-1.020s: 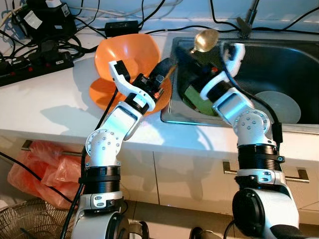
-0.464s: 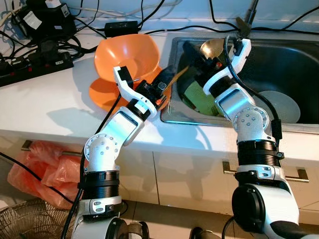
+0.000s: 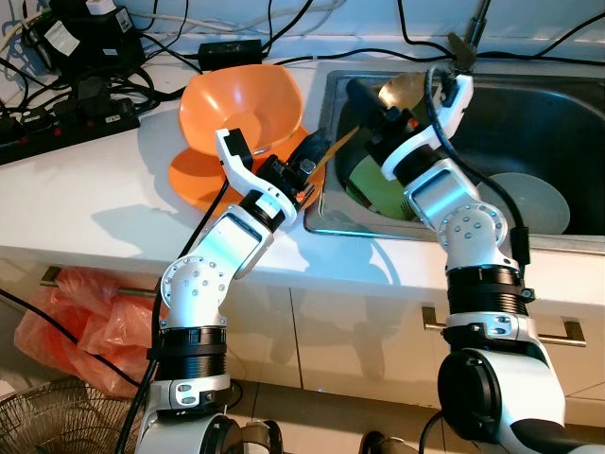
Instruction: Kitchen organization
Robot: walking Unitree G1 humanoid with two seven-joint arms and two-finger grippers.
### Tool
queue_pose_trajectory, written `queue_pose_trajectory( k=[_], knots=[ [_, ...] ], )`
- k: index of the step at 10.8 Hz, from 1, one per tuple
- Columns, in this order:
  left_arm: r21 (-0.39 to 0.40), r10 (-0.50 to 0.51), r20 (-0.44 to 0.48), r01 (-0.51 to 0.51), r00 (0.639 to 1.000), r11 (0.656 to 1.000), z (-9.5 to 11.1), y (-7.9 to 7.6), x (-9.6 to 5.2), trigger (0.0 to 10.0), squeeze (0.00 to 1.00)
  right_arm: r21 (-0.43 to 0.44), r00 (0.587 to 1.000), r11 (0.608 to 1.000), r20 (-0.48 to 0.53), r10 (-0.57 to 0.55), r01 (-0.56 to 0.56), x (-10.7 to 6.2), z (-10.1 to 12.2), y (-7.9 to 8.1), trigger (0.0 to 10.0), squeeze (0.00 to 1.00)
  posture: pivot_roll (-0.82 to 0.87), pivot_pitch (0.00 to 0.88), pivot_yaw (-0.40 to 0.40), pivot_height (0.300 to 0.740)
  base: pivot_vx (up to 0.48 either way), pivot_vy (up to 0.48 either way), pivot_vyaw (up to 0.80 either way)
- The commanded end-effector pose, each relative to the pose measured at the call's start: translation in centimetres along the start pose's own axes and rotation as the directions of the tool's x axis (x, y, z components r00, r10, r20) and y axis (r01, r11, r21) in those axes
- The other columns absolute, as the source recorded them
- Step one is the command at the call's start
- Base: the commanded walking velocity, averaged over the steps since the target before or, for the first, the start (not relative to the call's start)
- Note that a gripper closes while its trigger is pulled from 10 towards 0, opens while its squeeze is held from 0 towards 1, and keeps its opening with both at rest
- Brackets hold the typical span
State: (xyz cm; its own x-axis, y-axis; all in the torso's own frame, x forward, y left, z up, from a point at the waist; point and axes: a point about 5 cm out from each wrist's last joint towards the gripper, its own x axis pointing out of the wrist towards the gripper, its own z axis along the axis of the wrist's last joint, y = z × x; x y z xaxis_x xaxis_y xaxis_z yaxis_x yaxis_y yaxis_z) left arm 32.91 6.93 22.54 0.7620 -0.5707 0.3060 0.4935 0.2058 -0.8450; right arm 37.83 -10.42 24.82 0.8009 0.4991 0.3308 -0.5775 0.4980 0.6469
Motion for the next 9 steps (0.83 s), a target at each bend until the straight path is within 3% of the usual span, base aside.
queue_pose_trajectory(
  k=[1, 2, 3, 4, 8, 9],
  knots=[
    [0.034, -0.009, -0.025, 0.010, 1.000, 0.999, -0.4, -0.5, 0.2, 10.0, 0.00, -0.040, 0.999, 0.999, 0.005, -0.032, 0.033, 0.1, 0.6, -0.2, 0.0, 0.00, 0.04, 0.117, 0.090, 0.740, 0.000, 0.000, 0.00],
    [0.038, 0.005, -0.021, -0.004, 1.000, 0.999, -0.4, -0.3, 0.2, 10.0, 0.00, -0.040, 0.999, 0.999, 0.004, -0.034, 0.034, 0.2, 0.6, -0.2, 0.0, 0.00, 0.04, 0.119, 0.090, 0.740, 0.000, 0.000, 0.00],
    [0.040, 0.038, 0.003, -0.038, 0.999, 0.998, -0.1, 0.1, 0.3, 10.0, 0.62, -0.040, 0.999, 0.998, 0.003, -0.040, 0.040, 0.1, 0.6, -0.3, 0.0, 0.00, 0.04, 0.120, 0.089, 0.740, 0.000, 0.000, 0.00],
    [0.036, 0.055, 0.015, -0.055, 0.998, 0.998, 0.0, 0.4, 0.3, 10.0, 1.00, -0.041, 0.999, 0.998, 0.004, -0.047, 0.047, 0.1, 0.6, -0.4, 0.0, 0.00, 0.04, 0.120, 0.090, 0.740, 0.000, 0.000, 0.00],
    [0.043, 0.075, 0.000, -0.075, 0.997, 0.996, -0.2, 0.7, 0.3, 10.0, 1.00, -0.045, 0.996, 0.995, 0.017, -0.087, 0.087, 0.1, 0.8, -0.9, 0.0, 0.00, 0.03, 0.116, 0.094, 0.740, 0.000, 0.000, 0.00],
    [0.068, 0.077, -0.016, -0.075, 0.997, 0.995, -0.4, 0.7, 0.2, 10.0, 1.00, -0.053, 0.990, 0.989, 0.032, -0.136, 0.138, -0.1, 1.2, -1.7, 0.0, 0.00, 0.04, 0.117, 0.090, 0.740, 0.000, 0.000, 0.00]
  ],
)
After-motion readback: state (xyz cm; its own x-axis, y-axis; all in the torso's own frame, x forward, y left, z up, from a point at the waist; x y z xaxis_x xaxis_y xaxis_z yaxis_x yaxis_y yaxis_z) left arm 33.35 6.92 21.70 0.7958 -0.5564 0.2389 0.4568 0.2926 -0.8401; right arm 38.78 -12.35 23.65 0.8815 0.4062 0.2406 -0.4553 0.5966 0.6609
